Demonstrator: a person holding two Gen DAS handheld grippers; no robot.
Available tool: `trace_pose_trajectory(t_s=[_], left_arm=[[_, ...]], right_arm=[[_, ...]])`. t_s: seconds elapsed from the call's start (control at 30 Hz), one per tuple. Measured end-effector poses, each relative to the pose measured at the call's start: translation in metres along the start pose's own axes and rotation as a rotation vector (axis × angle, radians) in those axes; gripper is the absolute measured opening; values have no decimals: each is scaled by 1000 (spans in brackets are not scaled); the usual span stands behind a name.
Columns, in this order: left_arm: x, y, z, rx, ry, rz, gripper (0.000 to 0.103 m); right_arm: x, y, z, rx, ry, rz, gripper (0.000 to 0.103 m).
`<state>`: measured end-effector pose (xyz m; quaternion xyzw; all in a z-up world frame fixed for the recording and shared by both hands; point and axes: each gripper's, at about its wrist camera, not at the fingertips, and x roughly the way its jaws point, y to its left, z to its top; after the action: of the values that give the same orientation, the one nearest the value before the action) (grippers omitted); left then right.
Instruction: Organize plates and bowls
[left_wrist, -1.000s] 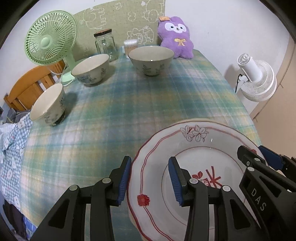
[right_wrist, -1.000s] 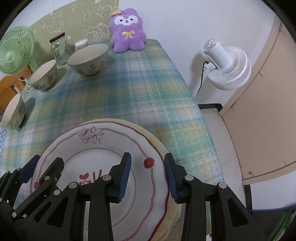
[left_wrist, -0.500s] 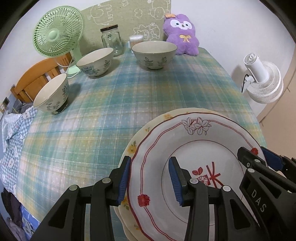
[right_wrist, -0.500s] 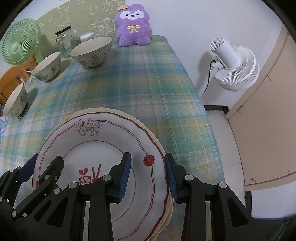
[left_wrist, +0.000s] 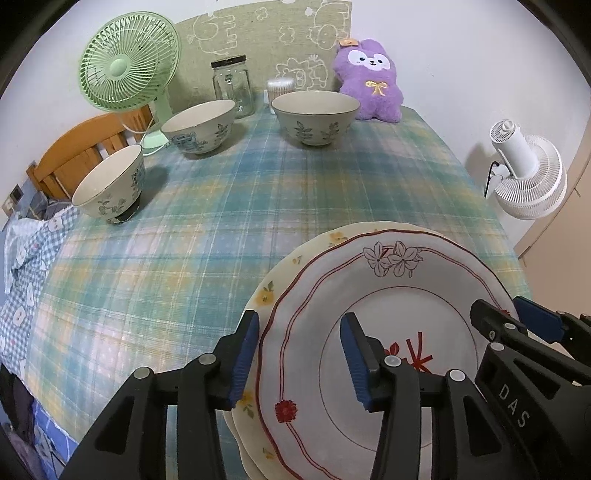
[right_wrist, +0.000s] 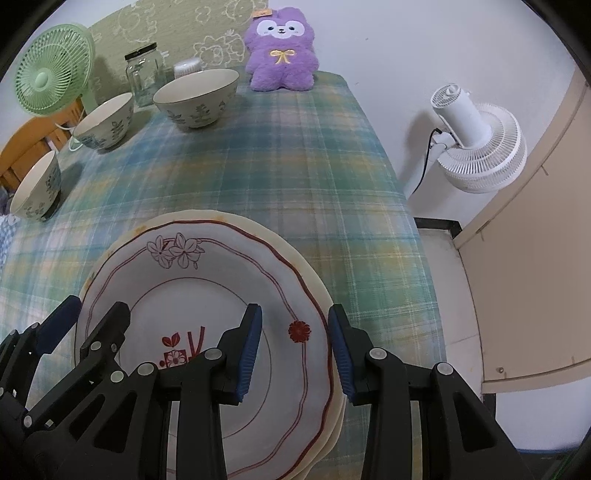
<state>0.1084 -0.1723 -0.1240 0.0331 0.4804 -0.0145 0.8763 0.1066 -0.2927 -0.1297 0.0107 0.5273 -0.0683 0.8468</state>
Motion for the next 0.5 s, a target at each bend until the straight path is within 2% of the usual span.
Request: trace_pose_trajectory(t_s=[0.1, 0.2, 0.33, 0.5], left_arm=[[-7, 2, 5, 4, -8, -2, 65], [-19, 10, 13, -4, -31, 4, 74], [-34, 31, 29, -35, -53, 4, 78], [-49, 62, 42, -62, -79, -5, 82]], right_arm=[[-2, -1, 5, 5, 22, 26, 48], [-16, 1, 11, -1, -9, 42, 51], [-38, 7, 23, 9, -62, 71, 65], [-62, 30, 38, 4, -109, 81, 67]])
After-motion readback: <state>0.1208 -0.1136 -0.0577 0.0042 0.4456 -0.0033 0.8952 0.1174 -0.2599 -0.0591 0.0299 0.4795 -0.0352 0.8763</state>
